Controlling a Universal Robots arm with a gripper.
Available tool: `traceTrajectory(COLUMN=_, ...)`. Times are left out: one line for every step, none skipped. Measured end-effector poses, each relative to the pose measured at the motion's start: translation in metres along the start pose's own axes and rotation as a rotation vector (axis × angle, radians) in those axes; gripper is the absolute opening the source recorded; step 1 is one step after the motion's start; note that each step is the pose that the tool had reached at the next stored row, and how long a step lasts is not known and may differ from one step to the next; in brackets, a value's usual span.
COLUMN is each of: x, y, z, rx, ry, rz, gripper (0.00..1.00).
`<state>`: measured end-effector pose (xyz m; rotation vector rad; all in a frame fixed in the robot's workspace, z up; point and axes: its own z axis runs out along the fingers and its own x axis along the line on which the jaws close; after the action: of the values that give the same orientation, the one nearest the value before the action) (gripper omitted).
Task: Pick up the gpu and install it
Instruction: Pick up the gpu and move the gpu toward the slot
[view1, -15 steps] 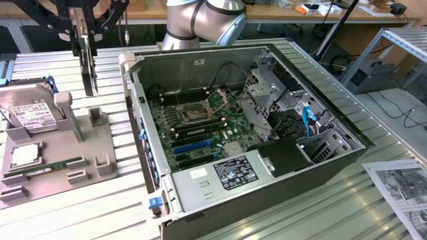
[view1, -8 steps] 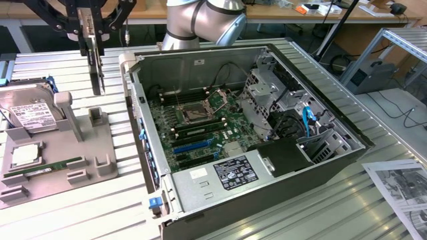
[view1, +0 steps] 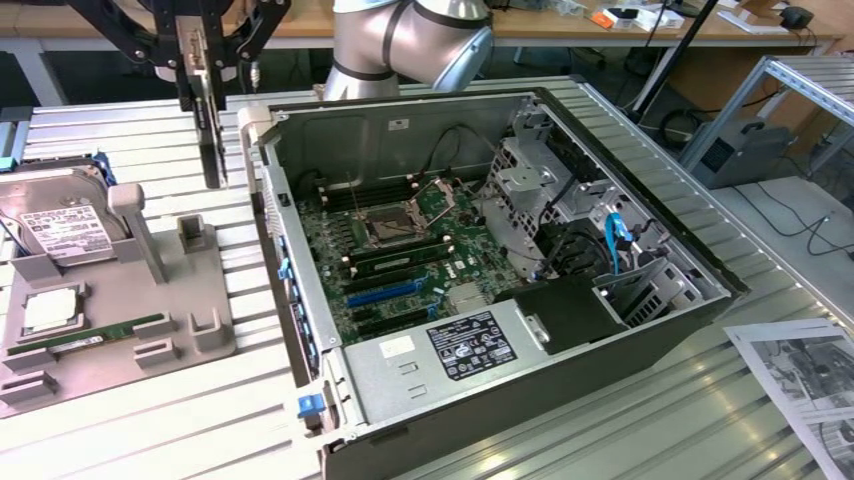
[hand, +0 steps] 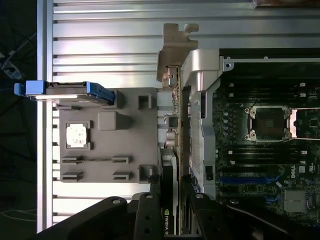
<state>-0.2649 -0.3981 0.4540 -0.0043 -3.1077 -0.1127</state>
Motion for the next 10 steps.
traceTrajectory(x=-0.001, y=0.0, z=0.0, rx=0.0001, ry=-0.0009, rz=0.0, gripper=0.27)
traceTrajectory(x=-0.003, y=0.0, z=0.0, rx=0.0, ry=-0.0028, rz=0.0, gripper=0.27)
traceTrajectory(x=-0.005, y=0.0, z=0.0, rx=0.0, ry=-0.0043, rz=0.0, gripper=0.27)
traceTrajectory(x=-0.005, y=0.0, z=-0.0001, rx=0.0, ry=-0.0052, rz=0.0, gripper=0.27)
traceTrajectory(x=-0.006, y=0.0, z=0.0, rx=-0.0001, ry=-0.0062, rz=0.0, gripper=0.27)
traceTrajectory(x=-0.007, y=0.0, z=-0.0001, rx=0.0, ry=-0.0072, rz=-0.001, gripper=0.27)
traceTrajectory(x=-0.009, y=0.0, z=-0.0001, rx=0.0, ry=-0.0082, rz=-0.001, gripper=0.27)
traceTrajectory(x=-0.011, y=0.0, z=-0.0001, rx=-0.0001, ry=-0.0103, rz=-0.001, gripper=0.27)
traceTrajectory(x=-0.011, y=0.0, z=-0.0001, rx=0.0, ry=-0.0112, rz=-0.001, gripper=0.27)
traceTrajectory(x=-0.013, y=0.0, z=-0.0001, rx=0.0, ry=-0.0123, rz=-0.001, gripper=0.27)
